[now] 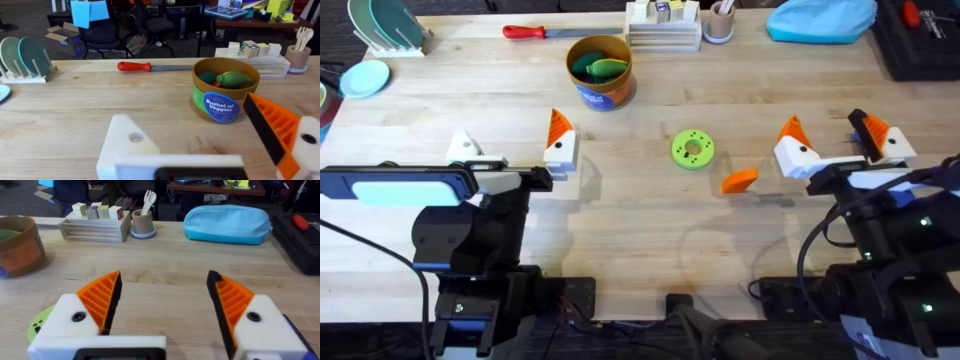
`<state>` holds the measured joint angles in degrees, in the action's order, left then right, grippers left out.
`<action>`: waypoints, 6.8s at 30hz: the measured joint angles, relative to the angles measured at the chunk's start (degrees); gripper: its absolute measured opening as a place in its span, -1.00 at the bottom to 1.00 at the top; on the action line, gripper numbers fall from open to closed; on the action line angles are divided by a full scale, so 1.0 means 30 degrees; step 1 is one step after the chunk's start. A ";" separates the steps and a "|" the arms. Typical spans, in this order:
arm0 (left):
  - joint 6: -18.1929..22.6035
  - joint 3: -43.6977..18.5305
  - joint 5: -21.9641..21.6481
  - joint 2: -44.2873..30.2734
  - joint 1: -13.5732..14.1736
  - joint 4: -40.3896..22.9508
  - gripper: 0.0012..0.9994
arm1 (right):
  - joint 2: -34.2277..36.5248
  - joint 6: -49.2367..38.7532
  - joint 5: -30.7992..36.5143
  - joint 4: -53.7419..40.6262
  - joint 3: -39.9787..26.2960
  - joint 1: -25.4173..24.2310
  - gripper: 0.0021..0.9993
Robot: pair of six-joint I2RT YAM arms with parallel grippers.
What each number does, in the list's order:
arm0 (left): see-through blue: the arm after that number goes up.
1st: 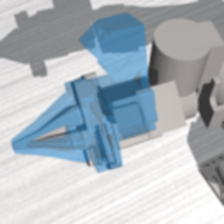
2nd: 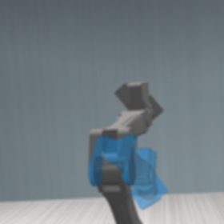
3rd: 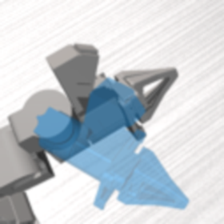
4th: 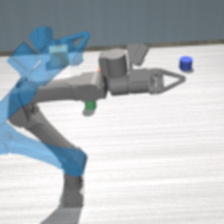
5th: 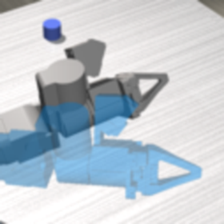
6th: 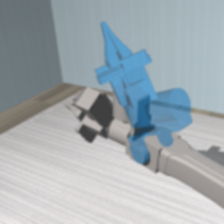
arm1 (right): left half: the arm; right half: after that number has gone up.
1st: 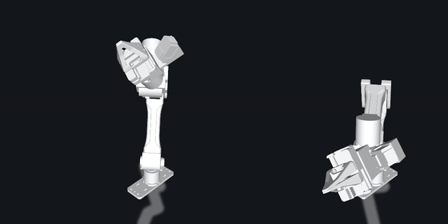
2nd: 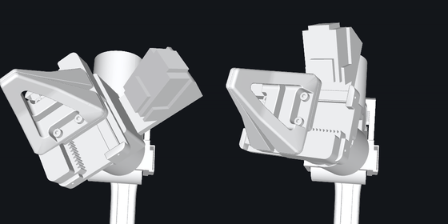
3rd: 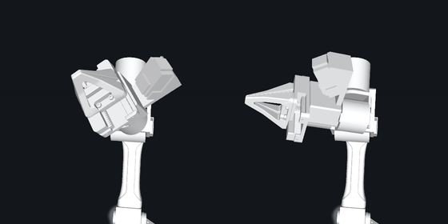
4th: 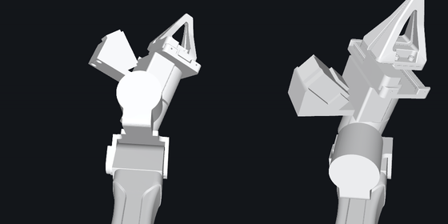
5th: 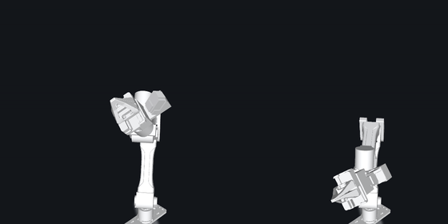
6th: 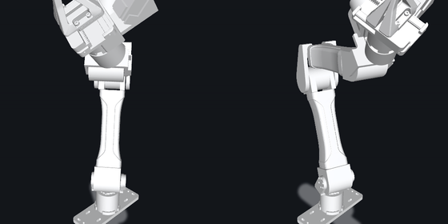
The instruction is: Pick up the gripper from the table and insert it into the empty holder that is missing its gripper. Then pick up a screw, insert it into the mounting hole, and use the screwdriver to tighten it. Finally, clean up the table by picking up the vegetable and placing it into the bucket.
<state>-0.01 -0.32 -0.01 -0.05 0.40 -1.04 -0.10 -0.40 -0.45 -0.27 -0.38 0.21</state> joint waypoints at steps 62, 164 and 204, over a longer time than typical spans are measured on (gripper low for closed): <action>-0.4890 -1.9823 0.3643 -2.4856 0.0000 -1.8239 0.45 | 1.4928 -0.0127 -0.1239 -1.4932 -1.7362 0.0000 0.98; -0.0634 -0.0015 1.1548 -0.0102 0.4677 -0.0656 0.99 | 1.4928 0.0000 -0.1239 -1.5074 -1.7362 0.0000 0.98; -0.0634 -0.0015 1.1584 -0.0102 0.4677 -0.0656 0.99 | 2.3247 -1.3112 -0.0544 -1.8078 -1.7376 0.8517 0.98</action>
<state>-1.91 -0.36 34.74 -0.36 14.44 -3.01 69.64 -39.74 -2.08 -54.51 -52.51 25.76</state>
